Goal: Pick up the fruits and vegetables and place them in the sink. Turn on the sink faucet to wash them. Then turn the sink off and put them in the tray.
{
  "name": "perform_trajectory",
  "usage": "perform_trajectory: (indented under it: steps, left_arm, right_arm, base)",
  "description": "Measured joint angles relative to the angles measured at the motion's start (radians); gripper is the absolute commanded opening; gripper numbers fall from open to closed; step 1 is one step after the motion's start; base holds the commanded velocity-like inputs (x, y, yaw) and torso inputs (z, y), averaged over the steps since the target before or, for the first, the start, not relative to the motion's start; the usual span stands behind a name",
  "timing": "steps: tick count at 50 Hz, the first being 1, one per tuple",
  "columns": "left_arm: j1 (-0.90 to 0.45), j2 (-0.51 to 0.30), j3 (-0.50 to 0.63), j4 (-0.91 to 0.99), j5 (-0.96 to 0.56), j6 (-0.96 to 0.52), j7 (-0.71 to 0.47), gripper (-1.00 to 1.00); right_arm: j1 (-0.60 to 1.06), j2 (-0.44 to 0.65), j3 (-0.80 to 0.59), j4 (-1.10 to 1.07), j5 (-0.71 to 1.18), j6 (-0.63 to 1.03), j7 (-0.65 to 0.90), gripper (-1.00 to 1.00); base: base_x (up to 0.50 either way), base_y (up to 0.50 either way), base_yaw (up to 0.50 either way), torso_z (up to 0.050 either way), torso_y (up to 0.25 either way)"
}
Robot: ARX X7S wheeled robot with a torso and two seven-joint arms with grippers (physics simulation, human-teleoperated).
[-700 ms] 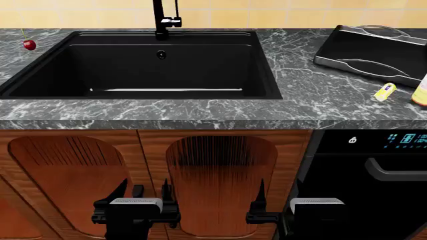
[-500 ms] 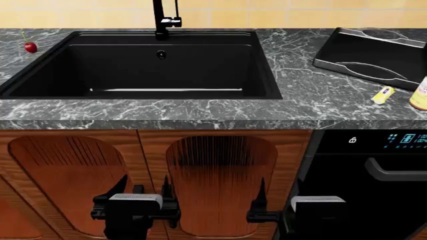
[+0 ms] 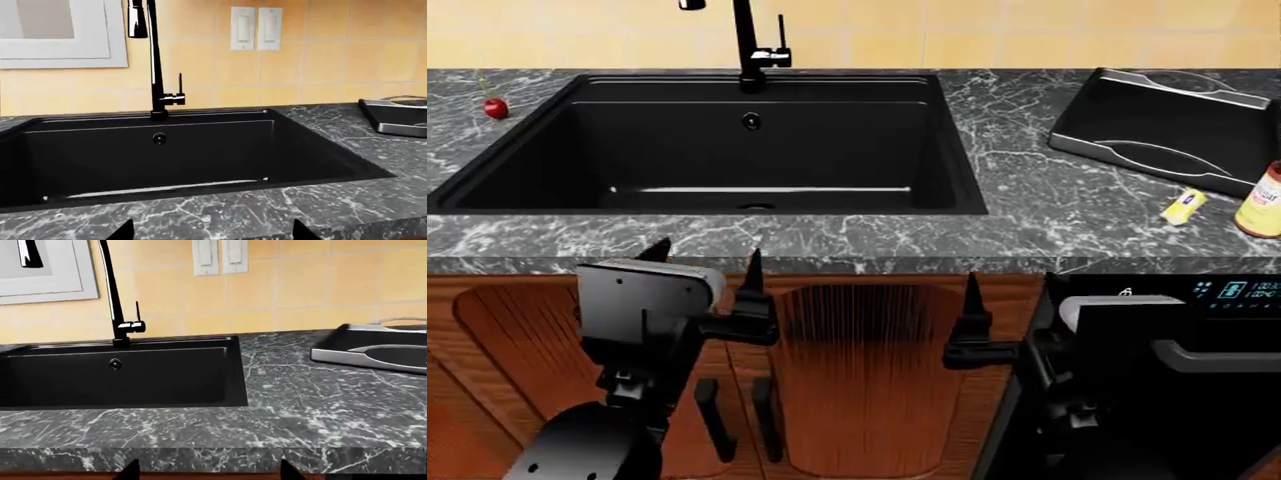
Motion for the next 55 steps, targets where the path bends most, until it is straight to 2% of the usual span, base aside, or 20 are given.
perform_trajectory:
  steps: [4, 11, 27, 48, 55]
  left_arm:
    - [-0.079, -0.023, -0.013, 0.07, -0.042, -0.141, 0.007, 1.0]
    - [-0.215, -0.06, -0.059, 0.157, -0.098, -0.344, 0.021, 1.0]
    - [-0.435, -0.109, -0.164, 0.221, -0.178, -0.605, 0.046, 1.0]
    - [-0.528, -0.143, -0.195, 0.251, -0.247, -0.74, 0.035, 1.0]
    - [-0.527, -0.158, -0.202, 0.252, -0.266, -0.746, 0.028, 1.0]
  right_arm:
    - [0.06, 0.021, 0.015, -0.067, 0.044, 0.106, -0.003, 1.0]
    - [0.155, 0.043, 0.032, -0.146, 0.124, 0.256, -0.015, 1.0]
    - [0.35, 0.064, 0.097, -0.248, 0.275, 0.539, -0.008, 1.0]
    - [0.489, 0.055, 0.132, -0.277, 0.386, 0.705, 0.005, 1.0]
    - [0.514, 0.056, 0.127, -0.273, 0.396, 0.72, 0.013, 1.0]
  base:
    - [0.04, 0.29, 0.0, 0.05, 0.077]
    - [0.09, 0.0, 0.5, 0.05, 0.066]
    - [0.09, 0.01, 0.5, 0.05, 0.063]
    - [0.09, 0.02, 0.5, 0.05, 0.063]
    - [0.08, 0.54, 0.0, 0.041, 0.031]
